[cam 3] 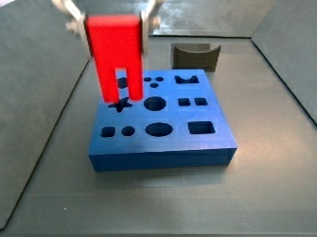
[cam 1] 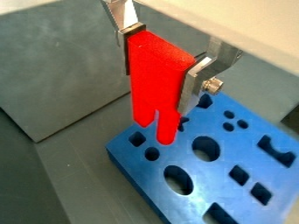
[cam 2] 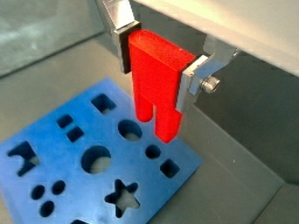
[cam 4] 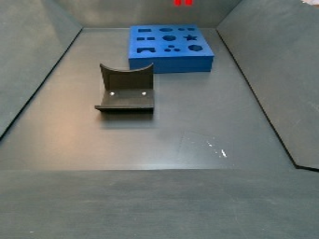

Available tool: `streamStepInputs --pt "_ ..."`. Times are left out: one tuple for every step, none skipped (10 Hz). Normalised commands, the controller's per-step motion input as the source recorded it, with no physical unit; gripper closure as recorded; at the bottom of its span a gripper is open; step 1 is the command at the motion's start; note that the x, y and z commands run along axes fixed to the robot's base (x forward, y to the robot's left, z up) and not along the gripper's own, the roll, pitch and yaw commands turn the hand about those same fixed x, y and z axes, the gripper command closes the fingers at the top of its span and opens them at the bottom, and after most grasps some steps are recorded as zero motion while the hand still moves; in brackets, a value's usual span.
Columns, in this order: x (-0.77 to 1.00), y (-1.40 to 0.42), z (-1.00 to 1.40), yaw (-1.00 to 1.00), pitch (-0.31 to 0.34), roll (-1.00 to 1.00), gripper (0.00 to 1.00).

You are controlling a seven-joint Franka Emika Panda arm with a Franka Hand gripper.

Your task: Insert the square-circle object.

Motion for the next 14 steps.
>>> streamStepInputs --pt "0.0 0.04 -1.0 -0.12 -0.051 0.0 1.0" --pt "-0.12 0.06 -0.91 0.0 -0.126 -0.03 1.0" --pt "-0.18 0.0 -0.76 0.01 -0.199 -0.01 1.0" --pt "-0.27 0.0 -0.67 0.06 -0.293 -0.02 1.0" --pt "-0.26 -0.05 -0.61 0.04 -0.304 0.02 1.0" --pt "-0.15 -0.06 -0.39 0.0 -0.154 0.11 1.0" --pt "0.0 0.0 -0.04 0.0 0.053 0.19 1.0" --pt "0.04 -0.02 -0.14 0.0 0.079 0.25 1.0" --pt "0.0 -0.07 -0.34 0.05 0.0 0.33 1.0" --pt "0.0 -0.06 -0.46 0.02 0.0 0.32 1.0" --pt "0.0 -0.06 -0.5 0.03 0.0 0.29 1.0" --pt "0.02 -0.03 -0.5 0.02 0.0 0.25 1.0" --pt "0.17 -0.01 -0.55 0.02 0.0 0.22 1.0" --pt "0.28 -0.01 -0.58 0.03 0.006 0.18 1.0"
